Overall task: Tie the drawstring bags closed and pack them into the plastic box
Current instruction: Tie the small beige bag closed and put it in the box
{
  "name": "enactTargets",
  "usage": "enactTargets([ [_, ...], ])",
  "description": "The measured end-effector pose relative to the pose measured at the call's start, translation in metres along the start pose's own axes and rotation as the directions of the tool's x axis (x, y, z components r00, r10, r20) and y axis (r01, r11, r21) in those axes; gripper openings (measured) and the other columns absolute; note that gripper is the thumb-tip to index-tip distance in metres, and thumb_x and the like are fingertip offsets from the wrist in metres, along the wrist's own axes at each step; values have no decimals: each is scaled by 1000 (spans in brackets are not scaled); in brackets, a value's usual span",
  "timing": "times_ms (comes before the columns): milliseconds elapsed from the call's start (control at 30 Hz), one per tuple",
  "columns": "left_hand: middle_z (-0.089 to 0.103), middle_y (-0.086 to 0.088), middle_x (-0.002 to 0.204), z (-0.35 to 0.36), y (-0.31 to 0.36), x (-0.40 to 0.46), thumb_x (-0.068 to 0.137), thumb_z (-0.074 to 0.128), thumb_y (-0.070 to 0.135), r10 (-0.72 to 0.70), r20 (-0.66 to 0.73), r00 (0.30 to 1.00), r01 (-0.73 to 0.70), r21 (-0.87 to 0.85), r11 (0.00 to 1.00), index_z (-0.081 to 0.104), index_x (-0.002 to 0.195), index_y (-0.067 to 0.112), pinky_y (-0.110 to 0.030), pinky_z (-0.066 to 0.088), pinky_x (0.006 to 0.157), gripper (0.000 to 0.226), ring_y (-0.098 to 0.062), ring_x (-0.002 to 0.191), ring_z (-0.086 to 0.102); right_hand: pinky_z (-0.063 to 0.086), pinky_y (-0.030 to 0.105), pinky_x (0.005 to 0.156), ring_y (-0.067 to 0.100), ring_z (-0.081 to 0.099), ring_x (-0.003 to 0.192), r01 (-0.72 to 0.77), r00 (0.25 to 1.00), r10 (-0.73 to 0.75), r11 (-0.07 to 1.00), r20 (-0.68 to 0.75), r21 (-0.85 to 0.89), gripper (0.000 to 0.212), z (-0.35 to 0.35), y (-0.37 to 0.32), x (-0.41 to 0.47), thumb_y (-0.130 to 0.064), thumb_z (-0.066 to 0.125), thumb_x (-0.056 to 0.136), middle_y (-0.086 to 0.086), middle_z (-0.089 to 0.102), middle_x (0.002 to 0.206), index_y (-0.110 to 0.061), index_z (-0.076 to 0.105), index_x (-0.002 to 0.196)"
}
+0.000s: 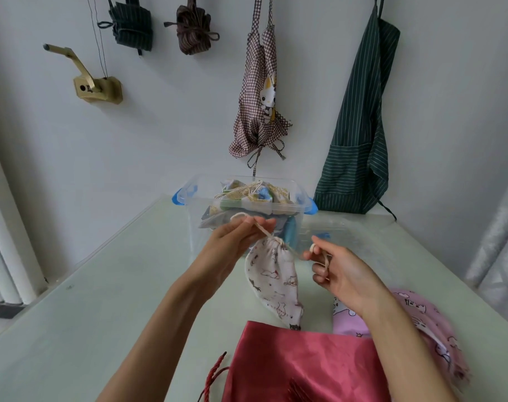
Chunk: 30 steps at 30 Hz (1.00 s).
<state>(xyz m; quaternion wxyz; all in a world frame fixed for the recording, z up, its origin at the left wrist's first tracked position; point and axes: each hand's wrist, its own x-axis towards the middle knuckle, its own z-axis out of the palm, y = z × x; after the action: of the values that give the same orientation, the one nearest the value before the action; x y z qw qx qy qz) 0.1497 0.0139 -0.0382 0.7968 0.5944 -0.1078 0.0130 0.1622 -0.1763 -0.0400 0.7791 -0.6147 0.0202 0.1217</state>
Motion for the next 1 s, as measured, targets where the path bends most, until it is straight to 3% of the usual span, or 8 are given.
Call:
enactTargets([
  [133, 74, -5, 94, -3, 0, 0, 99, 41, 14, -63, -77, 995, 54, -111, 992, 63, 94, 8, -19, 54, 86, 23, -10, 85, 71, 30, 17, 46, 7, 36, 45, 5, 997, 24, 926, 71, -378, 30, 9, 7, -1, -23, 52, 95, -2, 68, 69, -15, 48, 66],
  [333, 68, 6, 87, -15, 3, -7, 94, 54, 25, -108, 17, 994, 79, 572, 817, 73, 103, 18, -4, 43, 64, 23, 8, 66, 56, 39, 19, 59, 6, 48, 57, 100, 973, 19, 863, 230, -496, 29, 13, 0, -12, -27, 53, 94, 0, 73, 86, -17, 50, 67],
  [500, 63, 23, 66, -6, 9, -10, 94, 55, 21, -201, 138, 970, 50, 695, 718, 72, 108, 13, 2, 35, 51, 23, 15, 52, 51, 43, 24, 76, 7, 52, 79, 238, 971, -183, 701, 154, -672, 32, 9, -18, -23, -40, 57, 89, -3, 58, 80, -17, 61, 67],
  [600, 61, 21, 62, -1, 13, -15, 95, 53, 23, -324, 228, 918, 44, 754, 655, 73, 108, 15, -1, 36, 54, 25, 10, 58, 52, 41, 22, 73, 8, 52, 75, 225, 974, -190, 705, 127, -673, 32, 4, -24, -27, -40, 59, 87, -10, 60, 71, -18, 63, 65],
  [700, 71, 12, 90, 5, 13, -18, 94, 53, 33, -414, 303, 858, 9, 798, 602, 72, 109, 21, -9, 44, 72, 28, 2, 83, 60, 40, 21, 75, 7, 53, 75, 250, 968, -210, 730, 140, -636, 32, 9, -24, -29, -40, 60, 86, -14, 63, 68, -20, 65, 62],
  [800, 72, 15, 91, 6, 8, -17, 95, 52, 34, -385, 364, 848, -84, 810, 581, 71, 112, 17, -12, 48, 79, 30, 4, 86, 63, 40, 19, 88, -7, 57, 91, 346, 938, -256, 705, 233, -619, 24, 17, -19, -28, -42, 55, 88, -18, 68, 94, -26, 72, 92],
  [900, 62, 20, 65, 4, 6, -15, 97, 48, 30, -332, 318, 888, -29, 760, 650, 71, 107, 7, -11, 44, 67, 34, 5, 65, 54, 30, 20, 97, -8, 38, 123, 339, 926, -137, 709, 351, -618, 52, 16, -15, -26, -41, 54, 89, -17, 44, 136, -41, 37, 139],
  [1000, 64, 14, 71, -2, 8, -12, 97, 47, 31, -334, 262, 905, 82, 665, 743, 70, 100, 0, -19, 48, 73, 38, -3, 71, 57, 35, 14, 96, -3, 29, 134, 322, 912, 10, 602, 411, -730, 72, 4, -10, -23, -26, 63, 88, -16, 34, 147, -39, 21, 145],
])
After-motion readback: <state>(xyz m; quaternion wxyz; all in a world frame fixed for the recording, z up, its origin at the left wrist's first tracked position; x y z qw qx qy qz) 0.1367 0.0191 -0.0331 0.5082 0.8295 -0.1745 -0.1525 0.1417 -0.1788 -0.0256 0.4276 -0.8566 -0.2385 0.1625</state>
